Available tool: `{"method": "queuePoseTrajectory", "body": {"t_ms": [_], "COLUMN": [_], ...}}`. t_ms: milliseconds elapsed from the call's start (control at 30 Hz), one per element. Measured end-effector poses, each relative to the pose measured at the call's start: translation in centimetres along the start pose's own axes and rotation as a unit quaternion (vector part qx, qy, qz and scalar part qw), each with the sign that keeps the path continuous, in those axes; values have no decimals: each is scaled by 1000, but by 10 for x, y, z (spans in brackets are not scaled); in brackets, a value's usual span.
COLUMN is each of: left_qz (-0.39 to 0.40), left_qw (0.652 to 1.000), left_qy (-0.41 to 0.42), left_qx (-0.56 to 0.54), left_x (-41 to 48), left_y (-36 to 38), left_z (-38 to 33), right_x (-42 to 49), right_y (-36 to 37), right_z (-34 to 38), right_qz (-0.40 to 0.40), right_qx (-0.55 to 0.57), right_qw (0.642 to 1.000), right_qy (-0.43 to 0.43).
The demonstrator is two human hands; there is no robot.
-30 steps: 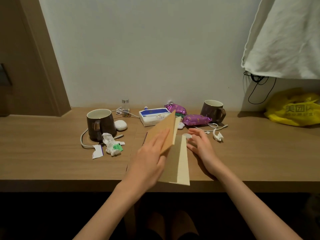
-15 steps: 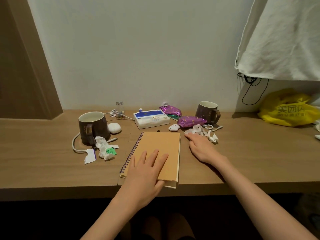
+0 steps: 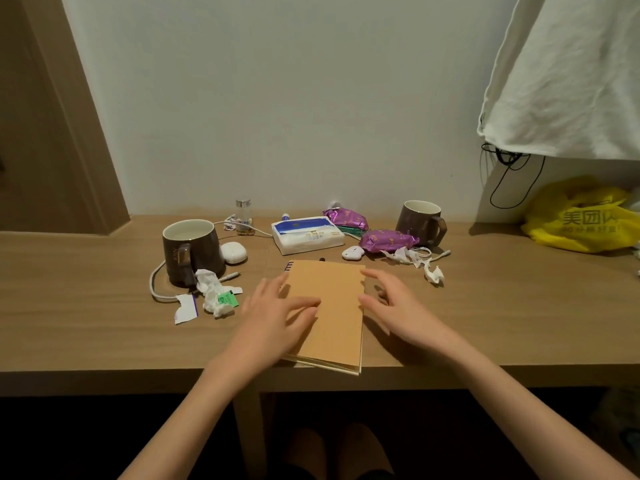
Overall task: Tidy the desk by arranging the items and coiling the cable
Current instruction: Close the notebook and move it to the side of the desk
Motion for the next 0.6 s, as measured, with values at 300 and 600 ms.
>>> {"method": "queuePoseTrajectory", "body": {"t_ms": [300, 600], "left_qz": [52, 43], "left_qw": [969, 941], "left_qy": [-84, -80], "left_qx": [-226, -326], "left_x": [28, 21], "left_y": [-6, 4], "left_z": [1, -16], "right_x": [-5, -6], "right_y": [29, 31], "right_z": [21, 16], "right_qz": [51, -32], "right_qx": [-4, 45], "right_qw": [998, 995], "right_qy": [41, 80]}}
Point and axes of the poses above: each hand's wrist, its own x-axis towards the middle knuckle, its own y-axis out of the palm, z = x × y, the point moved 3 cm from there along x, towards the middle knuckle, and after that the axes turned 14 degrees about -y, right-handed, at the moved point
